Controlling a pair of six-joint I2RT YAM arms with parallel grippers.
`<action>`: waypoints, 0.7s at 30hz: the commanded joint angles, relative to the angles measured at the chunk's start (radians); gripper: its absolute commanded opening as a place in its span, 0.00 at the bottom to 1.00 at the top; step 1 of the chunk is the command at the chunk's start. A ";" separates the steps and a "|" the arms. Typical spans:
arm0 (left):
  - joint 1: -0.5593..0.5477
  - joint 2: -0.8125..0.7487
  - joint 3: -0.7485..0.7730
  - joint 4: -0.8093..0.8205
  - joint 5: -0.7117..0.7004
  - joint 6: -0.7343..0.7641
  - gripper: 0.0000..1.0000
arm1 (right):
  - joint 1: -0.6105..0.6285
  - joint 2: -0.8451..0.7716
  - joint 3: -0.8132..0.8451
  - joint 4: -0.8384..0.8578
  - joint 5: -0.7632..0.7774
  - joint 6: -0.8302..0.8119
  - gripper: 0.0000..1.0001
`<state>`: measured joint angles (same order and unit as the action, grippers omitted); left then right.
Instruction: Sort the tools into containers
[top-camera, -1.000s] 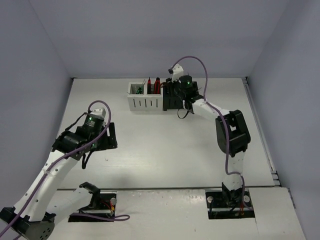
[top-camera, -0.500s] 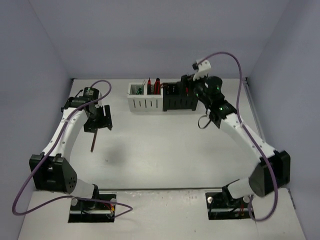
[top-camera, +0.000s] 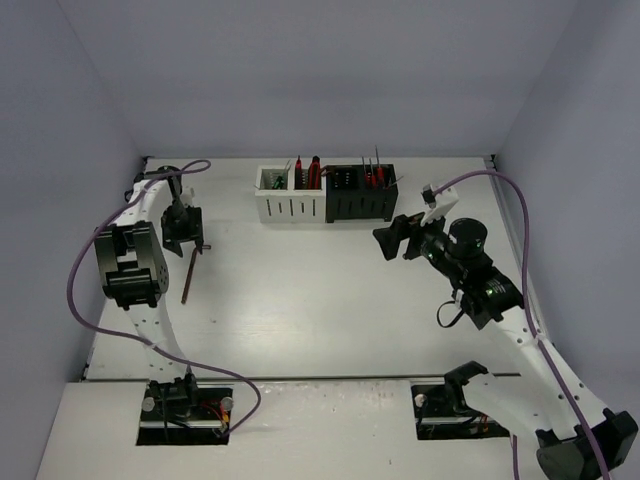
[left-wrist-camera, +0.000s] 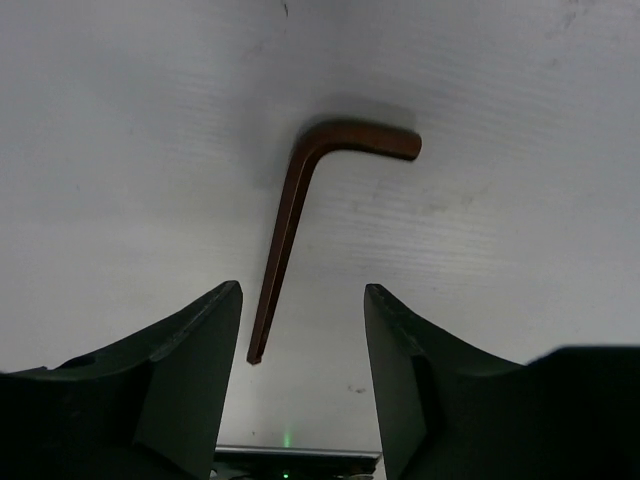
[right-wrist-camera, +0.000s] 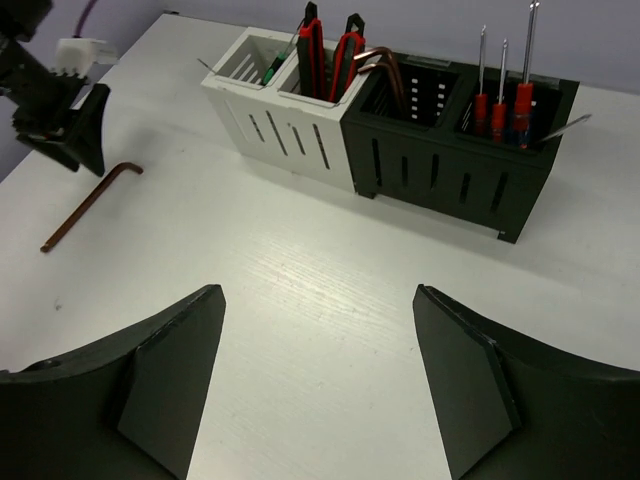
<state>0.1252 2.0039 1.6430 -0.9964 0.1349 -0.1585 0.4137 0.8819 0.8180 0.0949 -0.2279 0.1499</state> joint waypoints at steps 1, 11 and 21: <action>0.004 0.055 0.098 -0.016 0.007 0.051 0.46 | 0.007 -0.049 -0.006 -0.032 -0.039 0.034 0.75; -0.001 0.140 0.101 -0.009 -0.061 0.072 0.35 | 0.007 -0.083 0.001 -0.090 -0.035 0.027 0.79; -0.017 0.094 0.036 0.088 -0.028 0.065 0.00 | 0.008 -0.062 0.017 -0.090 -0.058 0.023 0.84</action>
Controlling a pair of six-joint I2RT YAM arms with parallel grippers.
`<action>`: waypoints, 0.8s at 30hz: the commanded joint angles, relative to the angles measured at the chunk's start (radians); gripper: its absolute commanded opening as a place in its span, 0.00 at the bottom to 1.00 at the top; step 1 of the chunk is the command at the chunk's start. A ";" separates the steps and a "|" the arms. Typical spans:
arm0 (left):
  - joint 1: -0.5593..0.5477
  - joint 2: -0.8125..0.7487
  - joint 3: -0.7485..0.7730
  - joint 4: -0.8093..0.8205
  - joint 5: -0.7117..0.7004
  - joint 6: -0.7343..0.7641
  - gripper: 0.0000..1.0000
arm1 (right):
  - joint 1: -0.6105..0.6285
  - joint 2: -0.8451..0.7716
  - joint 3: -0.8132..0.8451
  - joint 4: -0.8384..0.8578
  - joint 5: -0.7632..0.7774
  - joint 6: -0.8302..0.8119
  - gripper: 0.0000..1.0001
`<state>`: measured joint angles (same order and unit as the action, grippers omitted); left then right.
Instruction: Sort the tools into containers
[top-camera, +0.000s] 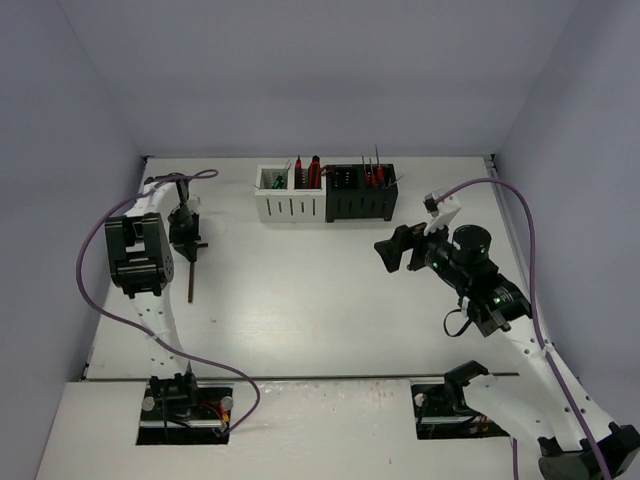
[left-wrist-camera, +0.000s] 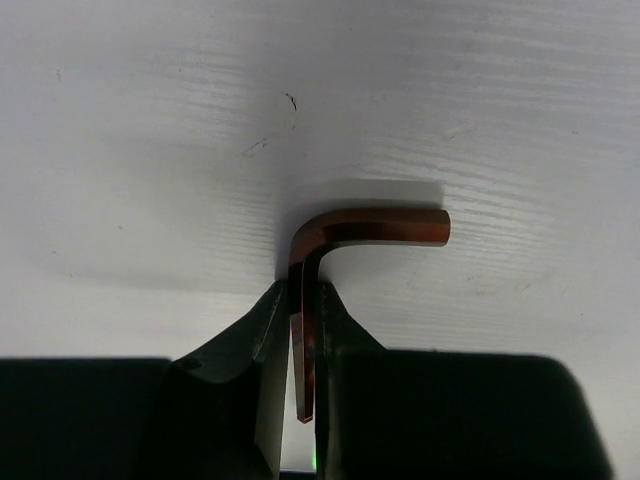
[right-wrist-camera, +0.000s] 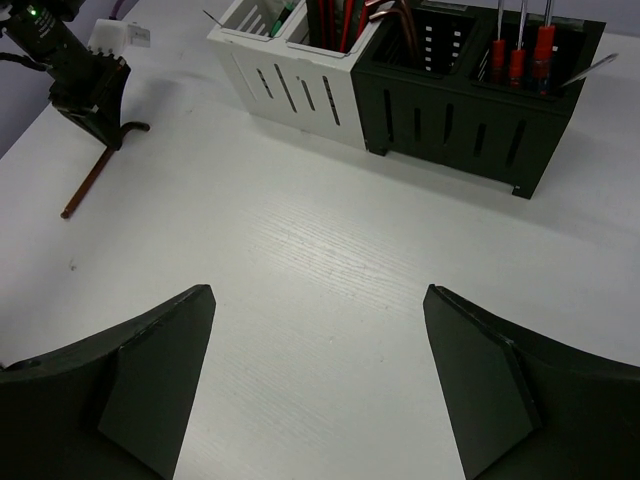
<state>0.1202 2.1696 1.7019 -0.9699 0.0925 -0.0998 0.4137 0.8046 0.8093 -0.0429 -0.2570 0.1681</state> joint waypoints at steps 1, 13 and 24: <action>-0.018 -0.107 -0.030 0.070 0.023 0.001 0.00 | 0.008 0.021 0.029 0.048 -0.037 0.004 0.85; -0.126 -0.669 -0.165 0.321 0.259 -0.215 0.00 | 0.087 0.142 0.159 0.048 -0.120 0.034 0.91; -0.440 -0.927 -0.277 0.507 0.255 -0.196 0.00 | 0.222 0.397 0.472 0.049 -0.134 0.048 0.90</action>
<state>-0.2551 1.2962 1.4241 -0.5721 0.3601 -0.3228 0.6308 1.1255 1.1575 -0.0659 -0.3588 0.1923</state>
